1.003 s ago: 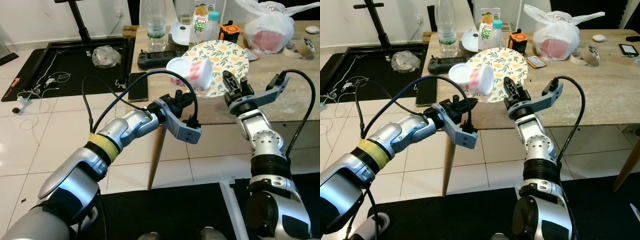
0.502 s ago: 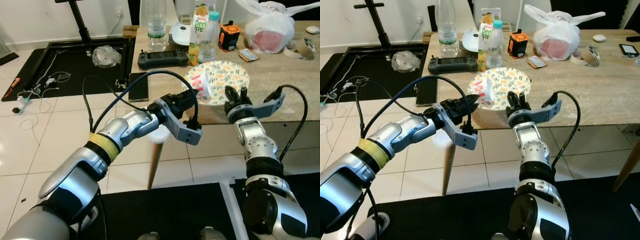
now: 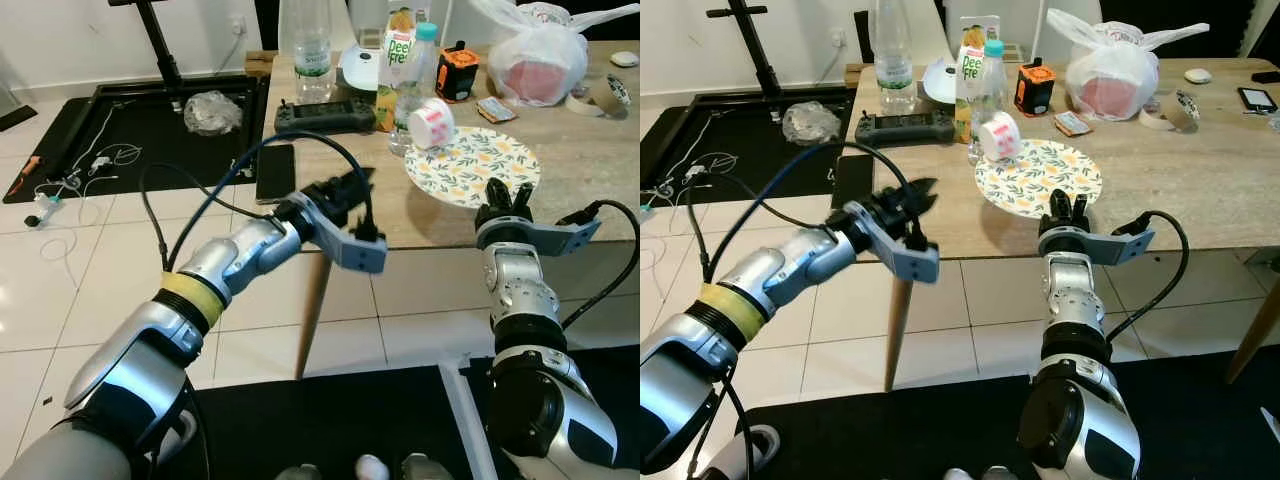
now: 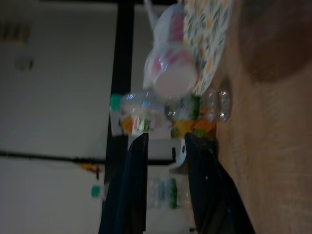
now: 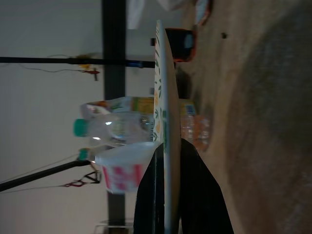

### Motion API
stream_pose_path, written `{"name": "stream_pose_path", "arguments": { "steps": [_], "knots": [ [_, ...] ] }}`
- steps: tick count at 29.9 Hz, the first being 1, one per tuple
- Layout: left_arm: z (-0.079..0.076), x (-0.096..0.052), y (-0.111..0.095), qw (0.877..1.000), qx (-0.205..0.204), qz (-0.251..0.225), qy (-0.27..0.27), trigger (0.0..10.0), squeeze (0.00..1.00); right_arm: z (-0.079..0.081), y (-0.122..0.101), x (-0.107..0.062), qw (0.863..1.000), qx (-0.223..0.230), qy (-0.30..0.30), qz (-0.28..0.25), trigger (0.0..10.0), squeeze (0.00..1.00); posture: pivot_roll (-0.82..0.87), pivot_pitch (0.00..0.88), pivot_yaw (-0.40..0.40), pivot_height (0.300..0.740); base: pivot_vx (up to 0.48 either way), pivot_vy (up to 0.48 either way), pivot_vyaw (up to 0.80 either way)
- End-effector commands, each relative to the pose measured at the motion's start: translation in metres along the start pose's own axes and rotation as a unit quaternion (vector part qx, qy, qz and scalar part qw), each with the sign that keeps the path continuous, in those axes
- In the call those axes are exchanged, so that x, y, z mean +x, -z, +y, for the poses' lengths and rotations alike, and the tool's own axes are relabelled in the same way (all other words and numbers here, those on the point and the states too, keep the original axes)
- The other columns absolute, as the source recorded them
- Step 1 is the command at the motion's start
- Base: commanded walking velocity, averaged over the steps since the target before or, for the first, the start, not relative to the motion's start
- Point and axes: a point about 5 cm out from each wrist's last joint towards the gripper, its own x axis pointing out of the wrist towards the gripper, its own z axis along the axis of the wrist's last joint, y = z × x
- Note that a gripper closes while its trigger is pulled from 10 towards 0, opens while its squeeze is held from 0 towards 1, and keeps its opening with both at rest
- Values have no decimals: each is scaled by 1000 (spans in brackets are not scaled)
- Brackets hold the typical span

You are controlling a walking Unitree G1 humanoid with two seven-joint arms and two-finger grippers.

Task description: Restocking fridge

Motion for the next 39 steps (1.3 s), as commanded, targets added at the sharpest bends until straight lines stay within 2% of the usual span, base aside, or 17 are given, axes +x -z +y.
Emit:
{"name": "stream_pose_path", "arguments": {
  "steps": [1,2,4,6,8,11,13,16,22,28,32,39],
  "knots": [
    [7,-6,20,995,-52,75,-29,10000,0,6,1,-2,999,-5,-37,0,10000,0,117,81,15,740,0,0,0],
    [10,-8,29,988,-89,114,-49,10000,0,6,2,-5,999,-11,-50,6,10000,0,115,81,14,740,0,0,0],
    [10,-15,40,975,-136,162,-71,10000,0,5,3,-8,998,-16,-64,13,10000,0,114,81,14,740,0,0,0],
    [5,-21,44,966,-160,188,-77,10000,0,2,1,-10,998,-15,-61,14,10000,0,112,81,12,740,0,0,0],
    [3,-23,45,963,-168,196,-77,10000,0,1,1,-11,998,-16,-56,13,10000,0,111,80,12,740,0,0,0],
    [-11,-31,41,955,-199,212,-67,10000,0,-15,-3,-12,999,-39,15,9,10000,0,103,78,12,740,0,0,0],
    [-21,-36,38,952,-206,219,-54,10000,0,-25,-4,-15,998,-37,50,5,10000,0,102,77,11,740,0,0,0],
    [-29,-43,37,949,-213,228,-43,10000,0,-33,0,-19,997,-29,71,8,10000,0,102,76,10,740,0,0,0],
    [-35,-53,37,943,-219,247,-34,10000,0,-48,18,-28,994,-26,102,30,10000,0,115,75,9,740,0,0,0],
    [-35,-56,37,941,-218,257,-32,10000,0,-46,25,-25,994,-32,97,39,10000,0,117,73,9,740,0,0,0],
    [-35,-57,36,940,-219,261,-32,10000,0,-45,23,-23,993,-51,98,39,10000,0,118,72,7,740,0,0,0],
    [-37,-57,32,938,-223,262,-30,10000,0,-43,19,-21,993,-58,94,39,10000,0,117,72,7,740,0,0,0]
  ]
}}
